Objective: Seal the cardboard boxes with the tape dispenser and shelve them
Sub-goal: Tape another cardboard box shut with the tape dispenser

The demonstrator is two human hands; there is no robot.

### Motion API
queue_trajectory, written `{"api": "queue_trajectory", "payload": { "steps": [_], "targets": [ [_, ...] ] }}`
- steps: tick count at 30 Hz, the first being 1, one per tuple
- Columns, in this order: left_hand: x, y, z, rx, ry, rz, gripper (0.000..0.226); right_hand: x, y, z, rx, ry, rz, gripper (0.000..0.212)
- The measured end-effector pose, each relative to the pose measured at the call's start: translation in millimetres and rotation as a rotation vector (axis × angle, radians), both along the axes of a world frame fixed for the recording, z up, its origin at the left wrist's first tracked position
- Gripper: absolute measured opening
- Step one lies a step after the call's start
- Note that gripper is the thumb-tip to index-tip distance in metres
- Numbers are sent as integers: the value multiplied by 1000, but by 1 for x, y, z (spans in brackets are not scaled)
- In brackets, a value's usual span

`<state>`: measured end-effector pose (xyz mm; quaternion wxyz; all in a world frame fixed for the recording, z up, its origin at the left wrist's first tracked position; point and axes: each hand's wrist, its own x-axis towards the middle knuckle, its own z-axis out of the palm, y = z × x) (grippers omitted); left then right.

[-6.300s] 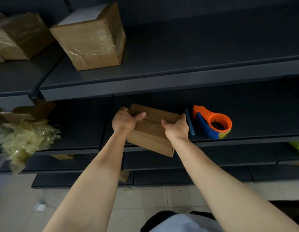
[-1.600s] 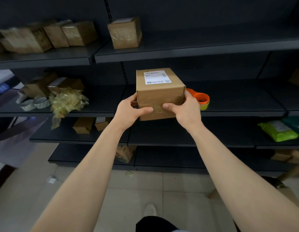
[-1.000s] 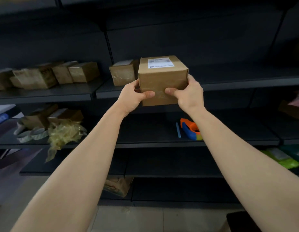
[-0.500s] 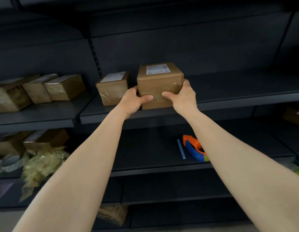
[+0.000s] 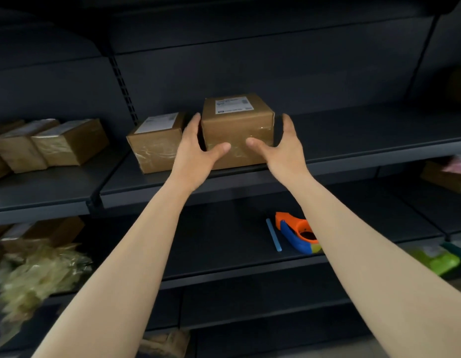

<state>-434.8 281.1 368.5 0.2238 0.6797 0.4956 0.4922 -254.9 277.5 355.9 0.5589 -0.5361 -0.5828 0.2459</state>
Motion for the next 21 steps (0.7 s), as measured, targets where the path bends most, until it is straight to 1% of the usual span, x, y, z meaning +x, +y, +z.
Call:
{"api": "queue_trajectory", "payload": {
  "steps": [3, 6, 7, 8, 9, 11, 13, 18, 21],
  "targets": [
    [16, -26, 4, 225, 46, 97, 76, 8, -18, -1, 43, 35, -36, 99],
    [34, -45, 4, 447, 168, 226, 76, 24, -39, -5, 102, 87, -69, 98],
    [42, -50, 3, 510, 174, 228, 75, 31, -46, -6, 116, 105, -78, 98],
    [51, -55, 2, 550, 151, 178, 73, 38, -53, -8, 129, 118, -90, 98],
    [61, -59, 0, 563, 108, 84, 71, 47, -60, -10, 140, 125, -110, 98],
    [85, -67, -8, 539, 34, -126, 67, 63, -75, -15, 155, 125, -169, 98],
    [112, -72, -19, 471, 17, -279, 66, 81, -89, -23, 146, 124, -248, 98],
    [186, -79, -52, 166, -38, -562, 66, 135, -139, -55, 66, 125, -503, 95],
    [232, -96, -74, 71, -56, -746, 66, 168, -181, -80, 17, 146, -684, 91]
  ]
}}
